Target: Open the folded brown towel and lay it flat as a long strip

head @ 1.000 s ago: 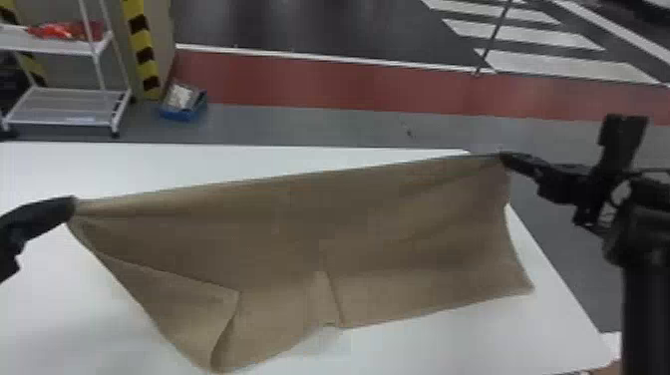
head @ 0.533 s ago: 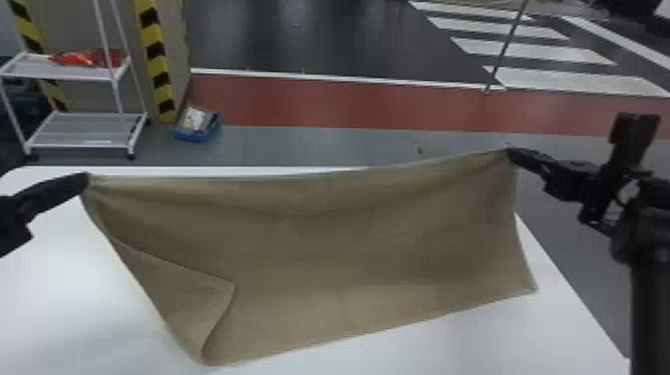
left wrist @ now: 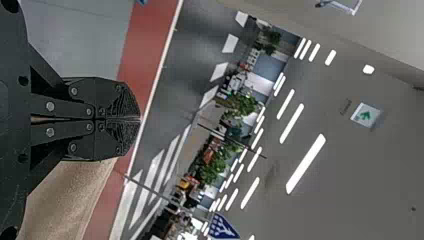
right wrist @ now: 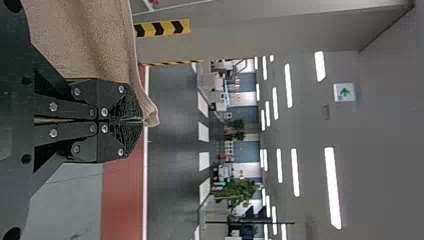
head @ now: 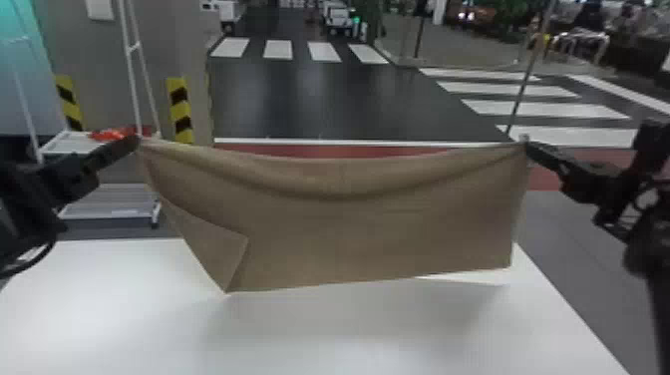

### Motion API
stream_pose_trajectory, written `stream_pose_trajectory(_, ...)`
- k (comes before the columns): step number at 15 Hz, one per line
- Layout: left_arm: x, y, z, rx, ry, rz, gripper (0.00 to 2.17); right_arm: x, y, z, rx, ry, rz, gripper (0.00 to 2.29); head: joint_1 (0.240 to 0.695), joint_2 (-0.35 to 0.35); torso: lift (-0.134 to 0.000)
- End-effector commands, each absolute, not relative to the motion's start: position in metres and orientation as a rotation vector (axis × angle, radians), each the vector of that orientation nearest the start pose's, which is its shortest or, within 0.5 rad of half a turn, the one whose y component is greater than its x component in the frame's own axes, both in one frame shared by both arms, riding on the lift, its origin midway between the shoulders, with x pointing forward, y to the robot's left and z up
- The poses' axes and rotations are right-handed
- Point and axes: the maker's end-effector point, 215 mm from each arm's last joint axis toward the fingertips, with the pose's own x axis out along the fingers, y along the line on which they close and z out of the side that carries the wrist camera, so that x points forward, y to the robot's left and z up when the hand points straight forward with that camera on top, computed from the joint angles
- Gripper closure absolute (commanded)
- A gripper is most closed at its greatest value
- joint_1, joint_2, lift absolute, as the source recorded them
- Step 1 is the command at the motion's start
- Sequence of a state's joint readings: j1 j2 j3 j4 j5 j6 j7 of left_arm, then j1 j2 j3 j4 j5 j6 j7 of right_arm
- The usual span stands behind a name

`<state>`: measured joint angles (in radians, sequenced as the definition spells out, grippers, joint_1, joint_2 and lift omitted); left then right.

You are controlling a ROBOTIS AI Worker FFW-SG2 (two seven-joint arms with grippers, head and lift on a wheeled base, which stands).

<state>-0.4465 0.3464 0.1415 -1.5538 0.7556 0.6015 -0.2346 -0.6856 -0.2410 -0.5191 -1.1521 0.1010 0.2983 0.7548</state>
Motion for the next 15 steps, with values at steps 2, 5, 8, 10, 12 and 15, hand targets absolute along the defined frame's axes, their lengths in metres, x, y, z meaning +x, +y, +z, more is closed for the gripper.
stream_pose_trajectory(2, 0.676, 0.291, -0.143, -0.474, 0.014, -0.424, 1.47, 0.705, -0.456, -0.161, 0.036, -0.061, 0.24, 1.39, 0.362, -0.127, -0.123)
stream_pose_trajectory(5, 0.669, 0.303, -0.171, -0.459, 0.037, -0.409, 1.47, 0.7, -0.471, -0.151, 0.018, -0.082, 0.222, 1.39, 0.373, -0.129, -0.123)
stream_pose_trajectory(8, 0.667, 0.314, -0.15, -0.464, 0.005, -0.408, 1.47, 0.701, -0.467, -0.15, 0.079, -0.068, 0.233, 1.39, 0.387, -0.131, -0.123)
stream_pose_trajectory(10, 0.669, 0.323, -0.147, -0.448, 0.004, -0.396, 1.47, 0.703, -0.466, -0.152, 0.073, -0.058, 0.228, 1.39, 0.381, -0.125, -0.123)
stream_pose_trajectory(12, 0.676, 0.338, -0.148, -0.449, -0.015, -0.369, 1.47, 0.706, -0.463, -0.15, 0.069, -0.076, 0.223, 1.39, 0.374, -0.117, -0.123)
stream_pose_trajectory(15, 0.692, 0.354, -0.144, -0.469, -0.053, -0.35, 1.47, 0.711, -0.459, -0.139, 0.057, -0.127, 0.23, 1.39, 0.371, -0.097, -0.123)
